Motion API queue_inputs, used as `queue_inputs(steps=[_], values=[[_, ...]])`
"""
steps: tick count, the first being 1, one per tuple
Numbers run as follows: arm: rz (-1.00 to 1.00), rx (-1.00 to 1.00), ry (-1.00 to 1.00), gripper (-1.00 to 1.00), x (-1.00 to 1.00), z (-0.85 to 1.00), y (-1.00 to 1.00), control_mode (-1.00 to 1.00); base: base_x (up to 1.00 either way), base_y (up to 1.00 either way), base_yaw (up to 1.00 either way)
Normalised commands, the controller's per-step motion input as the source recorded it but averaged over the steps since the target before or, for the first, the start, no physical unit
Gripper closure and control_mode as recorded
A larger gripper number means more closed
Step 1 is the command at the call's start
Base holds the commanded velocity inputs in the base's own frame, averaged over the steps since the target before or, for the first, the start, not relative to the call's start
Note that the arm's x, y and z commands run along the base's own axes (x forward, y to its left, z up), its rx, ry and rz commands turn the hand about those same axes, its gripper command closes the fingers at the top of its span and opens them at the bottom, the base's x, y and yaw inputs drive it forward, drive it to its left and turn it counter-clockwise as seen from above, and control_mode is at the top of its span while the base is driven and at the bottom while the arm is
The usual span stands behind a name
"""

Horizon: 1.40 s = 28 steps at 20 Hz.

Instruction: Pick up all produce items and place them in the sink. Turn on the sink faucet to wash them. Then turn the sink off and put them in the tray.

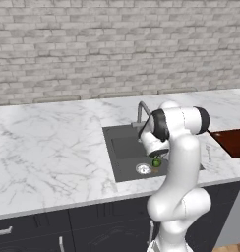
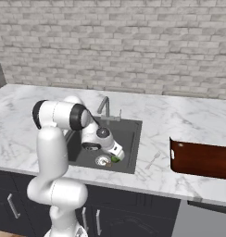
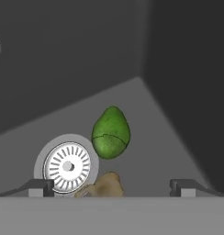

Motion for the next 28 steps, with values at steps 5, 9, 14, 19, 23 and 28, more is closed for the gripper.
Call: queue_inputs(steps=[5, 9, 14, 19, 23, 28], values=[[0.00, 0.00, 0.01, -1.00, 0.11, -0.10, 0.00, -1.00, 0.00, 0.00, 0.00], [0.00, 0.01, 0.01, -1.00, 0.13, -0.06, 0.00, -1.00, 0.00, 0.00, 0.00], [0.00, 0.01, 0.00, -1.00, 0.12, -0.05, 0.00, -1.00, 0.00, 0.00, 0.00], [0.00, 0.01, 0.02, -1.00, 0.16, 0.00, -0.01, -1.00, 0.00, 0.00, 0.00], [0.00, 0.00, 0.04, -1.00, 0.14, 0.00, -0.02, -1.00, 0.00, 0.00, 0.00], [0.00, 0.00, 0.06, -1.00, 0.17, 0.00, -0.02, -1.00, 0.00, 0.00, 0.00]])
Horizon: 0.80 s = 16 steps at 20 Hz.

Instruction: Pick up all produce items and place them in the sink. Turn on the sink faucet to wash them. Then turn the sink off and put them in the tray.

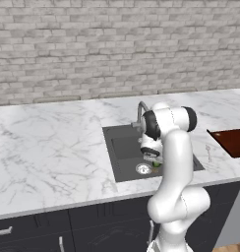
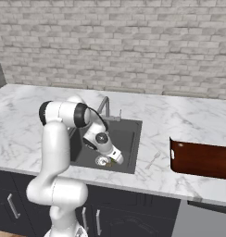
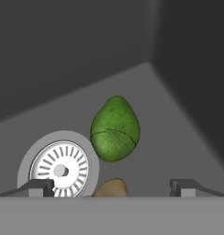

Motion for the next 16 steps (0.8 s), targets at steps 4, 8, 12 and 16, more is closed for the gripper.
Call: queue_inputs(steps=[4, 8, 12, 16], values=[[0.00, 0.01, 0.11, -1.00, 0.21, 0.00, -0.03, -1.00, 0.00, 0.00, 0.00], [0.00, 0.02, 0.09, -1.00, 0.18, 0.00, -0.09, -1.00, 0.00, 0.00, 0.00], [0.00, 0.02, 0.02, -1.00, 0.10, 0.00, -0.11, -1.00, 0.00, 0.00, 0.00], [0.00, 0.01, 0.01, -1.00, 0.11, 0.00, -0.12, -1.00, 0.00, 0.00, 0.00]])
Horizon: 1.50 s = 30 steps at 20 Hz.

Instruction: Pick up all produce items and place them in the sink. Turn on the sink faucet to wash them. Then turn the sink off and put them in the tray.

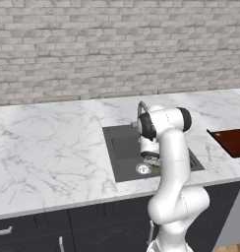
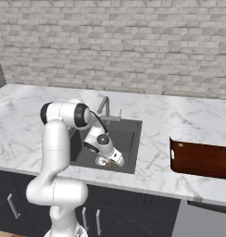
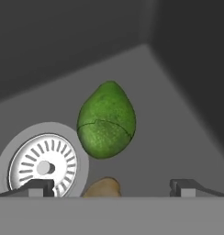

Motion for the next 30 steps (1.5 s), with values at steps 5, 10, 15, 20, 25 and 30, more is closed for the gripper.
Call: queue_inputs(steps=[5, 10, 15, 20, 25, 30], values=[[0.00, 0.00, 0.02, -1.00, 0.19, 0.00, -0.08, -1.00, 0.00, 0.00, 0.00], [0.00, 0.00, 0.02, -1.00, 0.25, 0.00, -0.08, -1.00, 0.00, 0.00, 0.00], [0.00, 0.01, 0.02, -1.00, 0.30, 0.00, -0.06, -1.00, 0.00, 0.00, 0.00], [0.00, 0.01, 0.03, -1.00, 0.33, 0.00, -0.03, -1.00, 0.00, 0.00, 0.00], [0.00, 0.01, 0.02, -1.00, 0.24, -0.01, -0.02, -1.00, 0.00, 0.00, 0.00], [0.00, 0.02, 0.00, -1.00, 0.08, -0.02, 0.00, -1.00, 0.00, 0.00, 0.00]])
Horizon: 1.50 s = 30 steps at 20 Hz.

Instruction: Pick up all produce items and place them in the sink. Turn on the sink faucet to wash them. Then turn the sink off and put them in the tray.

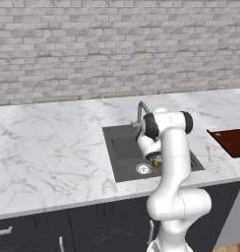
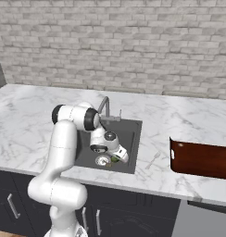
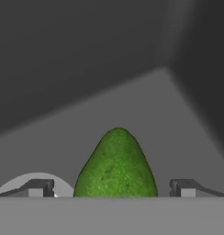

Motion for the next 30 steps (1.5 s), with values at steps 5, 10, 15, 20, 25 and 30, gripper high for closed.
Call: queue_inputs(steps=[5, 10, 15, 20, 25, 30], values=[[0.00, 0.03, 0.00, -1.00, 0.01, -0.06, 0.00, -1.00, 0.00, 0.00, 0.00], [0.00, 0.02, 0.01, -1.00, 0.00, -0.16, 0.00, -1.00, 0.00, 0.00, 0.00], [0.00, 0.01, 0.03, -1.00, 0.00, -0.21, 0.00, -1.00, 0.00, 0.00, 0.00], [0.00, 0.00, 0.05, 1.00, 0.07, -0.19, 0.01, -1.00, 0.00, 0.00, 0.00], [0.00, 0.00, 0.02, 1.00, 0.01, -0.05, 0.00, -1.00, 0.00, 0.00, 0.00], [0.01, 0.00, 0.00, 1.00, 0.02, -0.01, 0.00, -1.00, 0.00, 0.00, 0.00]])
